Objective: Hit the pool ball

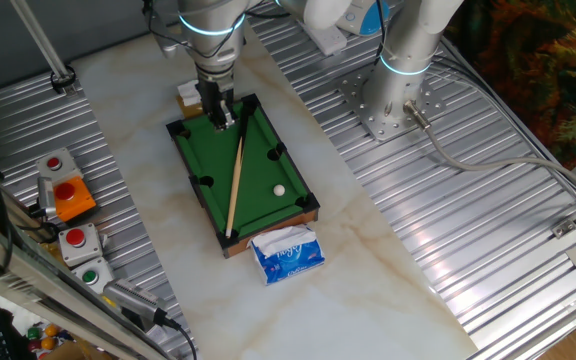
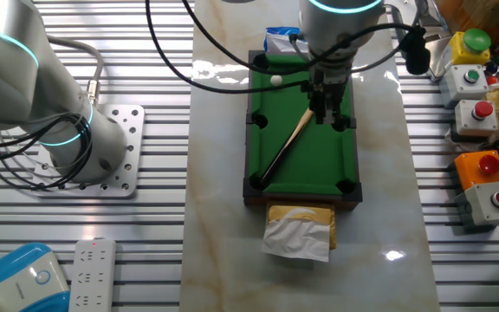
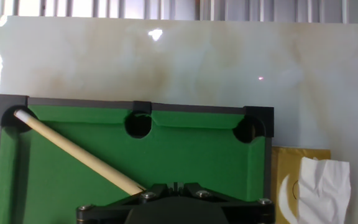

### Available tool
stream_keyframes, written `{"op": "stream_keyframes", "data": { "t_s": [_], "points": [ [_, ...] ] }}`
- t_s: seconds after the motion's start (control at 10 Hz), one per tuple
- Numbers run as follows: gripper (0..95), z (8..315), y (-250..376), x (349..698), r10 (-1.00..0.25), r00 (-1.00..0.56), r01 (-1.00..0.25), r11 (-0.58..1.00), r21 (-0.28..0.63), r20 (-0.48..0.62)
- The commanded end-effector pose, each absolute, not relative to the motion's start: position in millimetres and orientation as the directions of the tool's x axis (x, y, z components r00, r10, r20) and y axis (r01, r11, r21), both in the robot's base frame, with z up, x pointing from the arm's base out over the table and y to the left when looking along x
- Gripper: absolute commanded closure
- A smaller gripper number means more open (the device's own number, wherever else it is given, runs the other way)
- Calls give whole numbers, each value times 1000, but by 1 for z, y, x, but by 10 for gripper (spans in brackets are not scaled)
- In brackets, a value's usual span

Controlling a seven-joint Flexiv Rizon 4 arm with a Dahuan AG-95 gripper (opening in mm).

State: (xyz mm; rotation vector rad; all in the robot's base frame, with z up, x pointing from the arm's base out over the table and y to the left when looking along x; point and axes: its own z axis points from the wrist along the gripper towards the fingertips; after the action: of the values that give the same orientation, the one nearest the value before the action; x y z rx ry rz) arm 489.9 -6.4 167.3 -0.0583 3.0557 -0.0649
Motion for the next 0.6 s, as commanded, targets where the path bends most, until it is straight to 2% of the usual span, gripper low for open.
{"op": "stream_keyframes", "data": {
  "t_s": [0.1,0.4,0.6],
  "points": [
    [950,167,-7,490,-52,-995,-49,998,-43,-82],
    [950,175,-13,499,-60,-995,-57,998,-40,-76],
    [950,173,-30,509,-217,-974,-214,976,-45,-70]
  ]
}}
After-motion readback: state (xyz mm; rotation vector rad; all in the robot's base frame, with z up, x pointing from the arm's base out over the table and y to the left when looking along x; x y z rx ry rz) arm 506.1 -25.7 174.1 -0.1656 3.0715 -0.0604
